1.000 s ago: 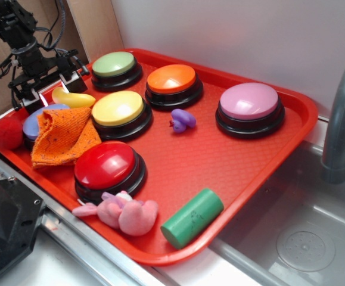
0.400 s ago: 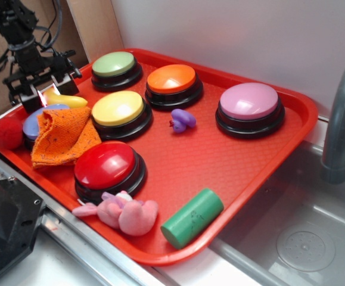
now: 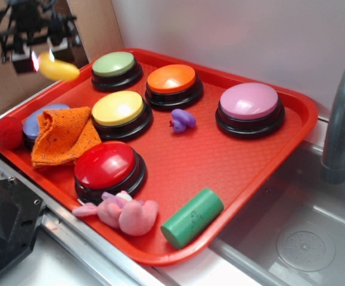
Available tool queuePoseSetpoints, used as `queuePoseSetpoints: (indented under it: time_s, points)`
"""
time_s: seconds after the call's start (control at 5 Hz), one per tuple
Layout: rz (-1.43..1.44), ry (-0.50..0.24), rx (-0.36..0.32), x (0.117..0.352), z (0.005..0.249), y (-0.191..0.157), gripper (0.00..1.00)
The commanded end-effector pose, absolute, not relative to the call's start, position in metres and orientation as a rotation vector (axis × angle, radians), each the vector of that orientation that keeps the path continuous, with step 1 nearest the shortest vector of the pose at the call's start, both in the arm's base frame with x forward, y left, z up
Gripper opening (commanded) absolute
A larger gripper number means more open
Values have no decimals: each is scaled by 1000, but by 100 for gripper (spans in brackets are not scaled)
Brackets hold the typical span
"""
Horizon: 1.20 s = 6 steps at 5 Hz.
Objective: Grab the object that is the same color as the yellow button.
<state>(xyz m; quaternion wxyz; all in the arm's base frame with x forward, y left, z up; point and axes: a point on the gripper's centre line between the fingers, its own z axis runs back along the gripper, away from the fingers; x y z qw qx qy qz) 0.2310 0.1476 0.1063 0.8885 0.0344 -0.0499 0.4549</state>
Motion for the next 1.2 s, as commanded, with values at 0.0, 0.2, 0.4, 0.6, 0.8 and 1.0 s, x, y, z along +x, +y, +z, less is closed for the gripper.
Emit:
queuePoseSetpoints:
  time_s: [0.0,0.2,0.4,0.6,0.8,1.0]
  points:
    - [569,-158,11,241,184,67,0]
    - [372,-147,-41,240,190,25,0]
    - [221,-151,-48,234,188,-14,0]
    - [137,-148,-21,227,182,-33,0]
    - [104,-133,-22,223,171,-45,0]
    - [191,-142,11,222,172,-36,0]
